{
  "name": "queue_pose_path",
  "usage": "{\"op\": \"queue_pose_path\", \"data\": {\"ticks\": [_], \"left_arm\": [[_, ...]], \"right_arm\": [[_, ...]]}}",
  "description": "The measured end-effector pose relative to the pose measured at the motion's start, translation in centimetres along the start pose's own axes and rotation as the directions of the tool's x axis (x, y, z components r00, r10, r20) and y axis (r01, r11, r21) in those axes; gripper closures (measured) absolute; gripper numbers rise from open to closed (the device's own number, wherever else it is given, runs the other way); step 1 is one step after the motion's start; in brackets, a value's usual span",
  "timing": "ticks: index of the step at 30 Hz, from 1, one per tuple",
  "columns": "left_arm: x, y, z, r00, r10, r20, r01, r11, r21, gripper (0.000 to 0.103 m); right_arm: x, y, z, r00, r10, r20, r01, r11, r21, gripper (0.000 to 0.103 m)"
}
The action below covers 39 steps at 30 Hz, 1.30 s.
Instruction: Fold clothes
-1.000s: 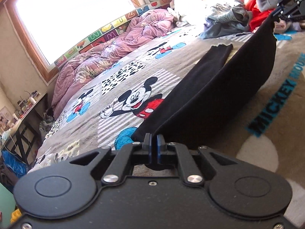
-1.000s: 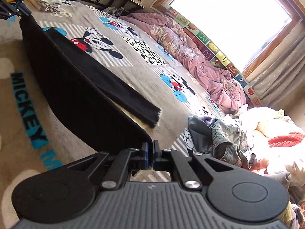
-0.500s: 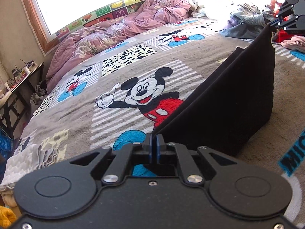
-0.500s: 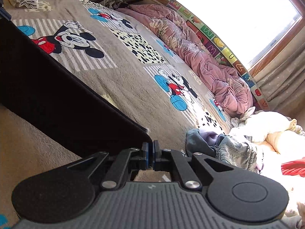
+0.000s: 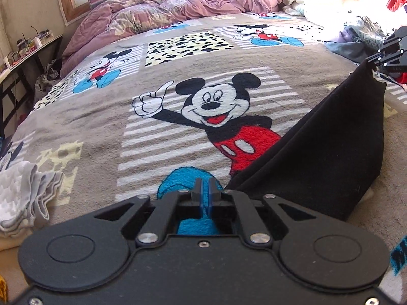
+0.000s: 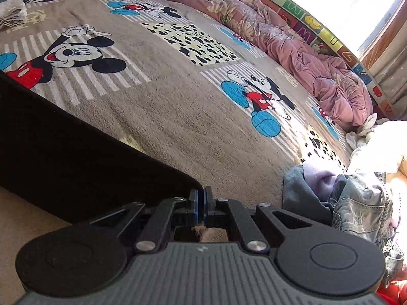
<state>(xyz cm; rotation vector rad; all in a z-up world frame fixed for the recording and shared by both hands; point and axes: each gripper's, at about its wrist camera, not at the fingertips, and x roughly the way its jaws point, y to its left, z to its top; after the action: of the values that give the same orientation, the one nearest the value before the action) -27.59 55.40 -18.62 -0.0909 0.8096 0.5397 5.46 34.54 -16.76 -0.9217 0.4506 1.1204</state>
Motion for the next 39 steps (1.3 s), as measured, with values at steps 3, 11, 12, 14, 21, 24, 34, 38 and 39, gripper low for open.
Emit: {"op": "queue_pose_path", "data": {"ticks": [3, 11, 12, 14, 21, 24, 34, 38, 39], "left_arm": [[-0.4, 0.9, -0.5, 0.999, -0.05, 0.001, 0.05, 0.998, -0.046, 0.096], [-1.9, 5.1, -1.8, 0.972, -0.219, 0.087, 0.236, 0.912, -0.336, 0.055], [-2.0, 5.5, -1.9, 0.963, -0.248, 0.101, 0.268, 0.888, -0.374, 0.055], [-2.3, 6.0, -2.4, 0.945, -0.304, 0.124, 0.327, 0.835, -0.442, 0.055], [-1.3, 3.7, -2.8, 0.952, -0.302, 0.043, 0.288, 0.846, -0.448, 0.068], [-0.9, 3.4, -3.0, 0.96, -0.276, 0.042, 0.265, 0.852, -0.451, 0.079], [-3.4, 3.6, -1.5, 0.965, -0.216, 0.149, 0.257, 0.887, -0.384, 0.089], [-3.1, 3.3, -1.2, 0.959, -0.21, 0.192, 0.268, 0.893, -0.362, 0.089], [-2.6, 3.1, -1.2, 0.962, -0.202, 0.182, 0.256, 0.9, -0.354, 0.089]], "right_arm": [[0.9, 0.1, 0.3, 1.0, 0.008, -0.011, -0.008, 1.0, -0.007, 0.099], [1.7, 0.7, -0.5, 1.0, -0.005, -0.002, 0.005, 1.0, 0.007, 0.099], [1.6, 0.7, -0.6, 1.0, -0.007, 0.0, 0.007, 1.0, 0.011, 0.099], [1.5, 0.7, -0.9, 1.0, -0.01, 0.005, 0.01, 1.0, 0.018, 0.099], [0.7, 0.5, -1.2, 0.999, -0.018, 0.031, 0.016, 0.999, 0.046, 0.099], [0.6, 0.6, -1.4, 0.999, -0.022, 0.035, 0.02, 0.998, 0.054, 0.099], [-0.7, -1.4, -1.3, 0.999, -0.005, 0.048, 0.0, 0.993, 0.114, 0.099], [-0.1, -1.9, -0.8, 0.999, -0.004, 0.032, 0.001, 0.994, 0.11, 0.099], [0.3, -1.9, -0.8, 1.0, -0.005, 0.026, 0.002, 0.994, 0.109, 0.099]]}}
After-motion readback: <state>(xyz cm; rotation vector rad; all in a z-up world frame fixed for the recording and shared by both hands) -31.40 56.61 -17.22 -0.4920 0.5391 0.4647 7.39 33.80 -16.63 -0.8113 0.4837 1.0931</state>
